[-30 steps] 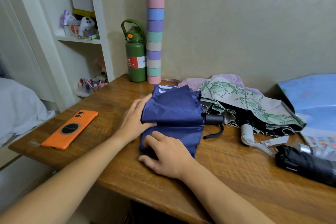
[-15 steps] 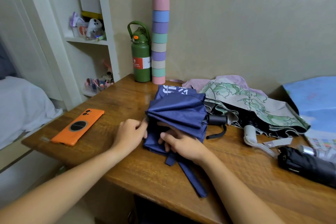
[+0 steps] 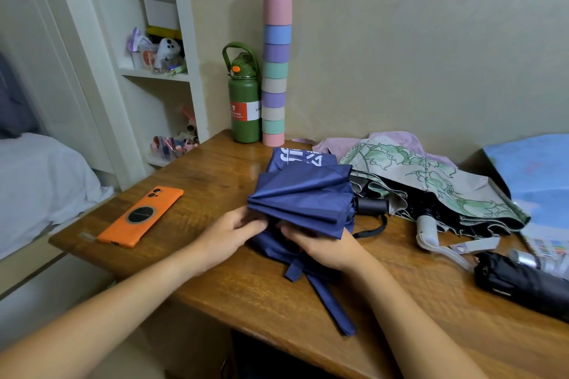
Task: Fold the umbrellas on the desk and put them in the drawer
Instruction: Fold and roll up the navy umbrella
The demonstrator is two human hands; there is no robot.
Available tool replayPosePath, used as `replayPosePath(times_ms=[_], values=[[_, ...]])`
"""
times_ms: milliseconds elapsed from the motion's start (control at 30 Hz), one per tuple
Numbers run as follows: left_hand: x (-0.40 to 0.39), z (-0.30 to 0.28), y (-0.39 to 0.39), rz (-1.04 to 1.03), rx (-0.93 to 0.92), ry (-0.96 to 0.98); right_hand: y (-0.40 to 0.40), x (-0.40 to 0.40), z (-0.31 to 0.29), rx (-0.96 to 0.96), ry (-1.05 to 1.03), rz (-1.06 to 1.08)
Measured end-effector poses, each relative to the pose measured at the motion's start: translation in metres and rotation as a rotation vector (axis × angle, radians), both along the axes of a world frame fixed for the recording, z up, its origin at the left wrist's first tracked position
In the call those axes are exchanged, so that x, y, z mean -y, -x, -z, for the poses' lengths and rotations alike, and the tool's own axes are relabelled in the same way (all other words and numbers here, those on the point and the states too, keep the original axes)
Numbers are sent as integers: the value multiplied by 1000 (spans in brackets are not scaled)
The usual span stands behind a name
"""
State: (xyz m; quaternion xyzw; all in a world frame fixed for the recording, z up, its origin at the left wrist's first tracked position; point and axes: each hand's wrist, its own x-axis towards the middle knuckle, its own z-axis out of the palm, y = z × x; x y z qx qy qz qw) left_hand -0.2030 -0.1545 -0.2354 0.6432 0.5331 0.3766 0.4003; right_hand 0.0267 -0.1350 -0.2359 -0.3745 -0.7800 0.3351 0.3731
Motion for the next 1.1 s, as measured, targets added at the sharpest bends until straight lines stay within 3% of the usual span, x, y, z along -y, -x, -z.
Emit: replayPosePath(times_ms=[67,167,333,533,633,800,900,933,1033,1100], values=[[-1,-4,-1,-31,-4,68,2,1,-1,89,21,-55],[-5,-15,1,-90,-157,205,2,6,-7,163,108,4],[-9,-31,2,-31,-335,346,0,11,-15,152,174,140],[-12,-45,-3,-21,-476,474,-6,-4,-14,66,-218,341],[-11,-49,-8,-46,-576,475,-14,-12,-11,122,-251,365],[-10,-49,-13,-64,-780,452,-19,-19,-1,198,-111,326],[-3,-51,-28,-133,-1011,238,-20,-17,-7,196,-90,310],[1,-51,-34,-151,-996,111,-20,-16,-9,195,-91,305],[8,-50,-48,-8,-586,-147,-18,-14,-13,202,-99,288],[10,-47,-55,132,-417,-266,-18,-15,-11,221,-97,289]])
